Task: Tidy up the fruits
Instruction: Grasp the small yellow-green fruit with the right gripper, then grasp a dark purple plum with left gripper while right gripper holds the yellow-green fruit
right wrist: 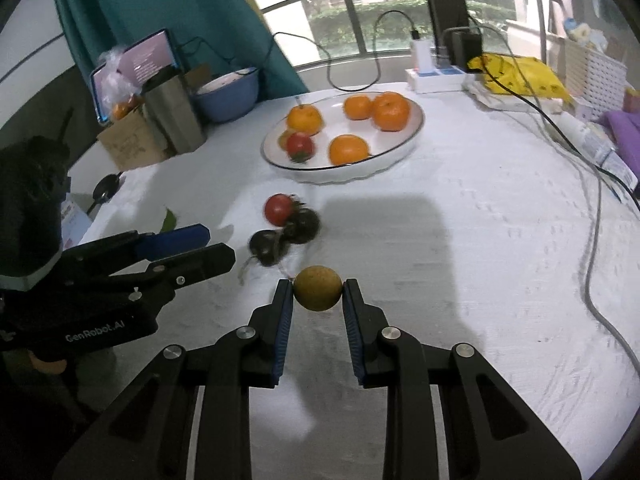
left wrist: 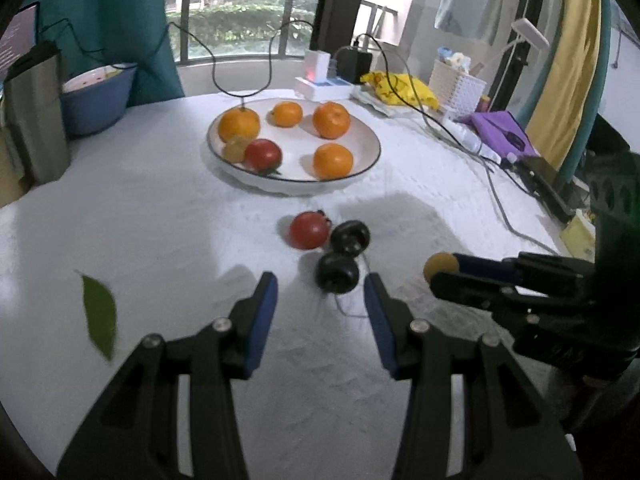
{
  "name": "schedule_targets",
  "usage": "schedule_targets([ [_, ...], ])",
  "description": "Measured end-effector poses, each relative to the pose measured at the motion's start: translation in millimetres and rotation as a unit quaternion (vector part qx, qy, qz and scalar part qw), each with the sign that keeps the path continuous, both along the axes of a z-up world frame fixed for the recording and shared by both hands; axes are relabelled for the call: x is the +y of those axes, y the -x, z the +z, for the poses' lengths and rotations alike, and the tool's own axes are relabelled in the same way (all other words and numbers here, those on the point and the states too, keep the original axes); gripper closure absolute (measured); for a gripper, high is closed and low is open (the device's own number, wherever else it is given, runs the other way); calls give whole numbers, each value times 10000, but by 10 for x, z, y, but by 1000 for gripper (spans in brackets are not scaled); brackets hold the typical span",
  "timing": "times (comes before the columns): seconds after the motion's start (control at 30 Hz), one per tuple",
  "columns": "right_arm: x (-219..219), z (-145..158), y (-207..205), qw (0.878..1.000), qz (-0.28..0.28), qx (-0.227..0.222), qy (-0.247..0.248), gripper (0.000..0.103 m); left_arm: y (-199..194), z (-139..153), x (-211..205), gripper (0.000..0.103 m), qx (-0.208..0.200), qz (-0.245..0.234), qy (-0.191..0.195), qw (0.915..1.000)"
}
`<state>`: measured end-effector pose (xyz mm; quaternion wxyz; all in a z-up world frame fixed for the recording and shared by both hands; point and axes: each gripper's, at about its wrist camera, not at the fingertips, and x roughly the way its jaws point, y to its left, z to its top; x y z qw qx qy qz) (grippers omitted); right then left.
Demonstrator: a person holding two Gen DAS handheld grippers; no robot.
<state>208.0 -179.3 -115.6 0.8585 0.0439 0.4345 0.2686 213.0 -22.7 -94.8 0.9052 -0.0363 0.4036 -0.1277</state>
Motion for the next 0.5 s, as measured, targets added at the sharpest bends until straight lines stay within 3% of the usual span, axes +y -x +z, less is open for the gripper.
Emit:
schedule_targets([
  [0.17,-89,-8,-64,9999,-66,9,-79,76,-100,-95,-63,57,137,43,-384,9992],
  [0.5,-144,1,-194,9998,-104,-15,-148,76,-193,-130,-159,57,200,-264,-462,9984],
])
